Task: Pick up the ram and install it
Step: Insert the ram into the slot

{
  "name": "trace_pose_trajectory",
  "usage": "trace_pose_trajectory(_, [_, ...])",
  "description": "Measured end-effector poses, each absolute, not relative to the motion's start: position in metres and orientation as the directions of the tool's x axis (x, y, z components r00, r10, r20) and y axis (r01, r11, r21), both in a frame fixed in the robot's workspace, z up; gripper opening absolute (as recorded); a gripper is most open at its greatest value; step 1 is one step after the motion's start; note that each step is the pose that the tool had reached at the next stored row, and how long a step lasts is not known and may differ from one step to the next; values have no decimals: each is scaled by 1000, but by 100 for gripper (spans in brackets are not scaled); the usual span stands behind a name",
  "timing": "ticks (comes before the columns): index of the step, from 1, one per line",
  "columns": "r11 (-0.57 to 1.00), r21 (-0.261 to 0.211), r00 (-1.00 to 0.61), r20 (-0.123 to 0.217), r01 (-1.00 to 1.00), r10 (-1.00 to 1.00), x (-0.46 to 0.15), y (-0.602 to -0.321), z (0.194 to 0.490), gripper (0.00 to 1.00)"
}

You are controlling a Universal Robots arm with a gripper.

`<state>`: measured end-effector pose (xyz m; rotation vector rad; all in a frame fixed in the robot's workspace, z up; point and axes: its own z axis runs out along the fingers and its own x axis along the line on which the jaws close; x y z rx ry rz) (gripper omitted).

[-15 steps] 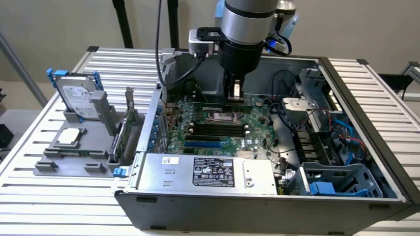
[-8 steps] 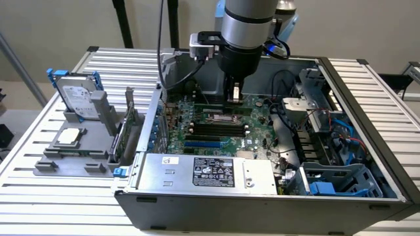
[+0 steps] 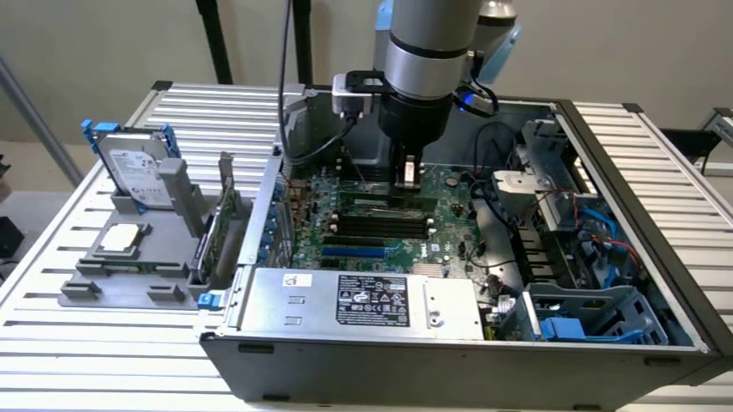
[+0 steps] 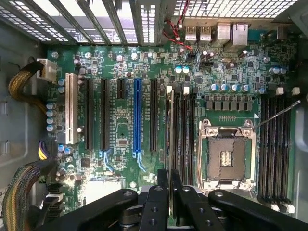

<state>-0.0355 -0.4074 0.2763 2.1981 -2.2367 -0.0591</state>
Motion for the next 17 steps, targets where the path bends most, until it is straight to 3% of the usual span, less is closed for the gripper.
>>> trace_pose_trajectory(2, [17,30,-18,-29,-999,-999,-36,-407,260,14])
trace_pose_trajectory(8, [16,31,-18,-51,-999,-999,-36,-407,251,14])
trace_pose_trajectory(17, [16,31,-18,-53,-999,-998,-36,-407,238,14])
